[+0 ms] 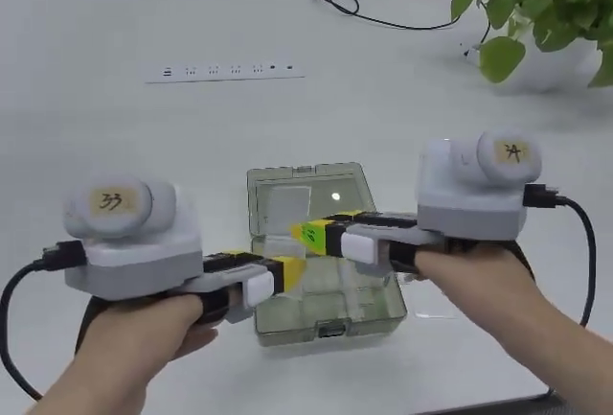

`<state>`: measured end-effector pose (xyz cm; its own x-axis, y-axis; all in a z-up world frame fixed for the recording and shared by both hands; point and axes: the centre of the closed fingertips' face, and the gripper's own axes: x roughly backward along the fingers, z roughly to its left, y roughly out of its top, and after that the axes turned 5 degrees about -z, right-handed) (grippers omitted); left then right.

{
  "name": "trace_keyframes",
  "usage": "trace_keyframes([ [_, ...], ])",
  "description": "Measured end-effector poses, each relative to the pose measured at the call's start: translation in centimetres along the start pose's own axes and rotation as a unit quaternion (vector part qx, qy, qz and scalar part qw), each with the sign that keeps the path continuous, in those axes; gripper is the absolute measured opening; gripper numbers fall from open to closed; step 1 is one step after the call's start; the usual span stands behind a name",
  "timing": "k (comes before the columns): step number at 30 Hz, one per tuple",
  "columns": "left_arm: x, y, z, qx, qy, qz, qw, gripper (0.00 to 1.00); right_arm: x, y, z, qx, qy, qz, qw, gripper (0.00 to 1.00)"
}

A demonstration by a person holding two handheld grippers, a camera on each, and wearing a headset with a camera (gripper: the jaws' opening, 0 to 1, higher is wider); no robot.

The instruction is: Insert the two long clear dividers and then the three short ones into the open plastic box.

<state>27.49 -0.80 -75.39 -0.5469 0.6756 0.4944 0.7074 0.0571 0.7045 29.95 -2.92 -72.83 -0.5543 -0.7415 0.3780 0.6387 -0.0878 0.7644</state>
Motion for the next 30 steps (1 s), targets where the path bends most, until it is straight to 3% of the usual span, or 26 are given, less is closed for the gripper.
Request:
trace_keyframes([
  [6, -0.3, -0.2, -0.2, 0.007, -0.001, -0.007, 1.0, 0.3, -0.4, -0.4, -0.3, -0.03, -0.011, 0.014, 0.9994, 0.12],
  [12, -0.5, -0.2, -0.3, 0.015, 0.001, -0.015, 0.9998, 0.3, -0.4, -0.7, -0.3, -0.023, -0.014, 0.022, 0.9994, 0.04],
  [21, -0.9, -0.7, -0.6, 0.044, 0.0, -0.025, 0.9987, 0.3, -0.3, -1.0, 0.2, -0.02, -0.014, 0.042, 0.9988, 0.02],
  [30, -1.0, -0.7, -0.8, 0.044, -0.012, -0.026, 0.9986, 0.31, -0.2, -1.1, 0.1, -0.023, -0.02, 0.06, 0.9977, 0.02],
])
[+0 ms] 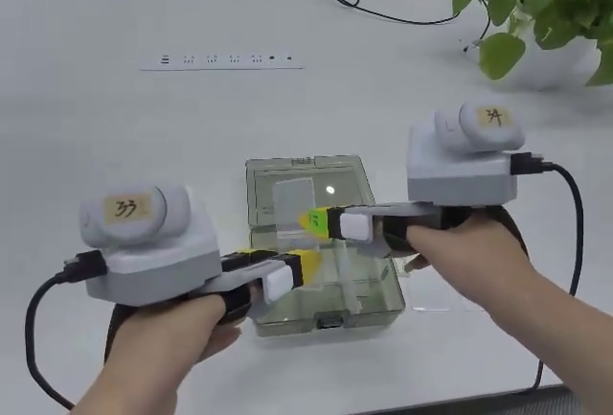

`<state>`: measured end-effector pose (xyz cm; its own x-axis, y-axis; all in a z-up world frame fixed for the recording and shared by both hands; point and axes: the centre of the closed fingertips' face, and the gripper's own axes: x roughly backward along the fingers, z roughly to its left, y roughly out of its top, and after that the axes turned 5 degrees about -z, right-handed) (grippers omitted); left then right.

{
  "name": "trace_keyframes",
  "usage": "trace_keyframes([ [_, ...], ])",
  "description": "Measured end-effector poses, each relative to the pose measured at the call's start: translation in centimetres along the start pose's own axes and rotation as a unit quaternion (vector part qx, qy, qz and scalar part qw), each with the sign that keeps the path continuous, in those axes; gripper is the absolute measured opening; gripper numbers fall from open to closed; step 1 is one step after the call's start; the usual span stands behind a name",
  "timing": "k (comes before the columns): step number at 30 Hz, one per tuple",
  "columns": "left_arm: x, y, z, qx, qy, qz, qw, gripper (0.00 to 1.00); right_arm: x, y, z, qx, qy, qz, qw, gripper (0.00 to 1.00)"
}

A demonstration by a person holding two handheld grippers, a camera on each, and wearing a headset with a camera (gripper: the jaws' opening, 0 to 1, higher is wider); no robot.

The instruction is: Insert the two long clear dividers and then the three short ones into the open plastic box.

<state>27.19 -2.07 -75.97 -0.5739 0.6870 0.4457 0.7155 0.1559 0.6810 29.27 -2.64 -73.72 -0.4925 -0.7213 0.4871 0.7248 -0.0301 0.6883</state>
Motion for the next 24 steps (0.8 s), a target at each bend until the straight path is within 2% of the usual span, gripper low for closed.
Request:
trace_keyframes([
  [2, 0.0, 0.1, 0.0, -0.02, -0.005, 0.001, 0.9998, 0.36, 0.0, -0.1, -0.1, 0.0, -0.004, 0.004, 1.0, 0.02],
  [3, 0.1, 0.0, 0.2, -0.028, -0.001, 0.005, 0.9996, 0.42, 0.0, -0.2, -0.1, -0.001, -0.005, 0.005, 1.0, 0.02],
  [4, 0.1, 0.1, 0.3, -0.051, -0.003, 0.005, 0.9987, 0.47, 0.1, -0.2, -0.2, -0.005, -0.007, 0.007, 0.9999, 0.02],
  [5, 0.1, 0.2, 0.3, -0.079, -0.011, 0.006, 0.9968, 0.52, 0.1, -0.2, -0.2, -0.007, -0.009, 0.007, 0.9999, 0.02],
  [6, 0.2, 0.2, 0.4, -0.089, -0.012, 0.008, 0.9959, 0.55, 0.2, -0.1, -0.3, -0.01, -0.01, 0.008, 0.9999, 0.02],
  [8, 0.4, 0.4, 0.3, -0.124, -0.025, 0.005, 0.992, 0.59, 0.3, -0.1, -0.6, -0.014, -0.016, 0.013, 0.9997, 0.02],
  [9, 0.6, 0.3, 0.7, -0.141, -0.023, 0.011, 0.9897, 0.62, 0.4, 0.0, -0.8, -0.021, -0.022, 0.016, 0.9994, 0.02],
  [13, 0.9, 0.0, 1.4, -0.211, -0.031, 0.019, 0.9768, 0.72, 0.6, -0.3, -1.4, -0.042, -0.039, 0.03, 0.9979, 0.02],
  [14, 1.0, -0.1, 1.6, -0.231, -0.035, 0.019, 0.9722, 0.75, 0.6, -0.2, -1.6, -0.045, -0.041, 0.031, 0.9976, 0.02],
  [15, 1.0, -0.2, 1.8, -0.237, -0.034, 0.02, 0.9707, 0.78, 0.6, 0.0, -2.1, -0.05, -0.047, 0.036, 0.997, 0.02],
  [16, 1.1, -0.4, 1.9, -0.252, -0.041, 0.025, 0.9666, 0.82, 0.6, 0.1, -2.2, -0.051, -0.048, 0.038, 0.9968, 0.02],
  [18, 1.2, -0.6, 2.5, -0.276, -0.039, 0.031, 0.9598, 0.89, 0.6, -0.1, -2.2, -0.058, -0.055, 0.047, 0.9957, 0.02],
  [21, 1.4, -0.8, 2.4, -0.297, -0.057, 0.033, 0.9526, 0.97, 0.5, -0.5, -2.2, -0.072, -0.067, 0.067, 0.9929, 0.02],
  [23, 1.5, -1.0, 2.5, -0.319, -0.066, 0.038, 0.9447, 1.0, 0.4, -0.7, -2.2, -0.076, -0.072, 0.08, 0.9913, 0.02],
  [24, 1.6, -1.1, 2.8, -0.334, -0.065, 0.043, 0.9395, 1.0, 0.3, -0.7, -2.3, -0.079, -0.074, 0.085, 0.9905, 0.02],
])
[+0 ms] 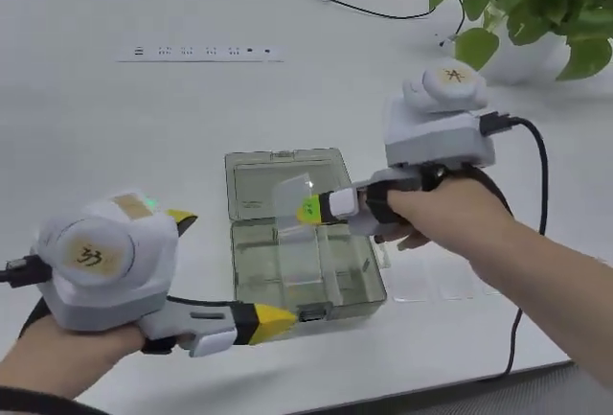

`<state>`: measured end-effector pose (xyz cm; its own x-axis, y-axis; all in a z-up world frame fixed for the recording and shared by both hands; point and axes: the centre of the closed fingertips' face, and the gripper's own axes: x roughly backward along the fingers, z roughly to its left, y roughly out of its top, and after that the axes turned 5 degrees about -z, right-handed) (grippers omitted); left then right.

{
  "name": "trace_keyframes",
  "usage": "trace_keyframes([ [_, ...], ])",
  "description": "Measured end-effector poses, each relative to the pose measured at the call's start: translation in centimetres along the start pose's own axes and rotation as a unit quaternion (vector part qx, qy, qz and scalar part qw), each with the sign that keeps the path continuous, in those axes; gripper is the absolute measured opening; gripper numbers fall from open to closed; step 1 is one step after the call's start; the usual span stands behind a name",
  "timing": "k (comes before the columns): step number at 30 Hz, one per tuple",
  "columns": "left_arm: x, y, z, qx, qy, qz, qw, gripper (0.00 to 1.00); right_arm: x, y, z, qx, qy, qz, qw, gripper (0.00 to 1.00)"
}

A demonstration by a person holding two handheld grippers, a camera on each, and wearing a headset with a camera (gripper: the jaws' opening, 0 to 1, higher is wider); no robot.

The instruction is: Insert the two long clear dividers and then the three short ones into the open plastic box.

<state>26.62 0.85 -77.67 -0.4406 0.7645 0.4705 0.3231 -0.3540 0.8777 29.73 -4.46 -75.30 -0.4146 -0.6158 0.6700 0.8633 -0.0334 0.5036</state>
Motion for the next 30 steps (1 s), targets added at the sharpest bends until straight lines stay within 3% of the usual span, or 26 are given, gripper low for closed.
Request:
trace_keyframes([
  [4, 0.3, -0.3, 0.0, -0.025, -0.009, 0.007, 0.9996, 1.0, 0.1, -0.2, -0.2, -0.006, -0.015, 0.024, 0.9996, 0.02],
  [6, 0.5, -0.4, 0.2, -0.025, -0.011, 0.007, 0.9996, 1.0, 0.2, -0.6, -0.8, -0.025, -0.037, 0.045, 0.998, 0.02],
  [12, 0.5, -0.7, 0.4, -0.013, -0.014, 0.001, 0.9998, 1.0, -0.2, -1.0, -1.1, -0.058, -0.057, 0.066, 0.9945, 0.02],
  [19, 0.4, -0.9, -0.2, -0.014, -0.028, 0.0, 0.9995, 0.98, -0.1, -1.9, -1.7, -0.057, -0.082, 0.094, 0.9905, 0.01],
  [23, 0.3, -0.9, -0.4, -0.011, -0.033, -0.004, 0.9994, 0.96, -0.2, -2.0, -0.9, -0.069, -0.086, 0.097, 0.9891, 0.01],
  [30, 0.7, -1.0, -0.2, -0.009, -0.034, -0.009, 0.9993, 0.95, -0.9, -2.0, -0.6, -0.057, -0.103, 0.119, 0.9859, 0.01],
])
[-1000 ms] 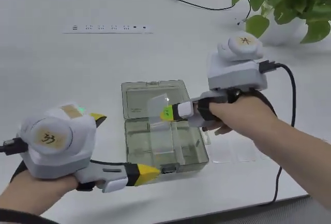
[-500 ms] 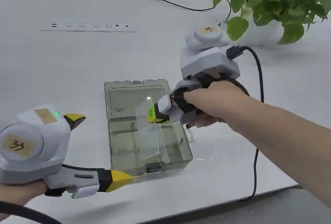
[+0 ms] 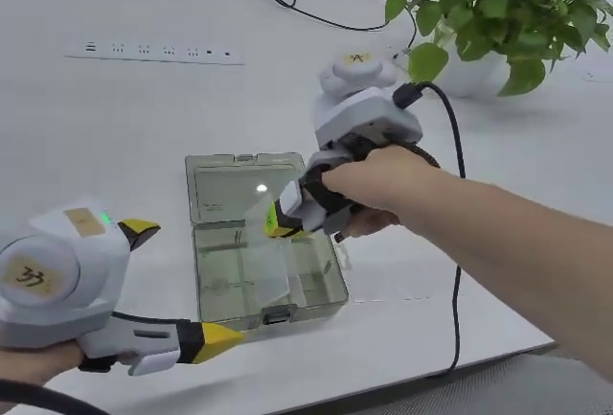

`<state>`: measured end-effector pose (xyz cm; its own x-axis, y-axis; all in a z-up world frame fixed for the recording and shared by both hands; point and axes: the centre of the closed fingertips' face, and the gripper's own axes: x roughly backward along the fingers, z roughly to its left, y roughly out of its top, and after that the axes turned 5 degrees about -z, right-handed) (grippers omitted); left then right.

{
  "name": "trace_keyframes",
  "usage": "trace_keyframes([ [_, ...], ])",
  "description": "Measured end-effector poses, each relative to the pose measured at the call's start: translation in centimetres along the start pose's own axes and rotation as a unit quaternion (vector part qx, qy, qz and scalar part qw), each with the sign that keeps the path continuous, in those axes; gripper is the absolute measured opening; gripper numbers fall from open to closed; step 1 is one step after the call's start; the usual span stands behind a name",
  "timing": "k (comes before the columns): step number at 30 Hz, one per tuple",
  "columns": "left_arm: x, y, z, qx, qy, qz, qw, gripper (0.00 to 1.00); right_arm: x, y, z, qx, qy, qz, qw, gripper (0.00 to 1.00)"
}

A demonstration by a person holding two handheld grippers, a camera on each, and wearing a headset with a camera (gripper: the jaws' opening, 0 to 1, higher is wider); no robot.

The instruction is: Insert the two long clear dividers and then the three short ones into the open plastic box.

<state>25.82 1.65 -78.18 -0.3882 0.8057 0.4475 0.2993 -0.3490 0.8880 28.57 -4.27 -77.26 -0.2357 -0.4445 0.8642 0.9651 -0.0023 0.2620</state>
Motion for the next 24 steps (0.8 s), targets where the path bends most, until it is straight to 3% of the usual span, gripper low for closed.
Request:
trace_keyframes([
  [6, 0.7, -0.3, 0.3, 0.005, 0.007, -0.003, 1.0, 0.93, -0.2, -0.4, 0.3, 0.018, -0.012, 0.007, 0.9997, 0.01],
  [24, 0.8, -1.0, 0.2, 0.014, 0.007, -0.002, 0.9999, 0.91, -1.0, -1.3, 0.1, 0.012, -0.033, 0.024, 0.9991, 0.02],
])
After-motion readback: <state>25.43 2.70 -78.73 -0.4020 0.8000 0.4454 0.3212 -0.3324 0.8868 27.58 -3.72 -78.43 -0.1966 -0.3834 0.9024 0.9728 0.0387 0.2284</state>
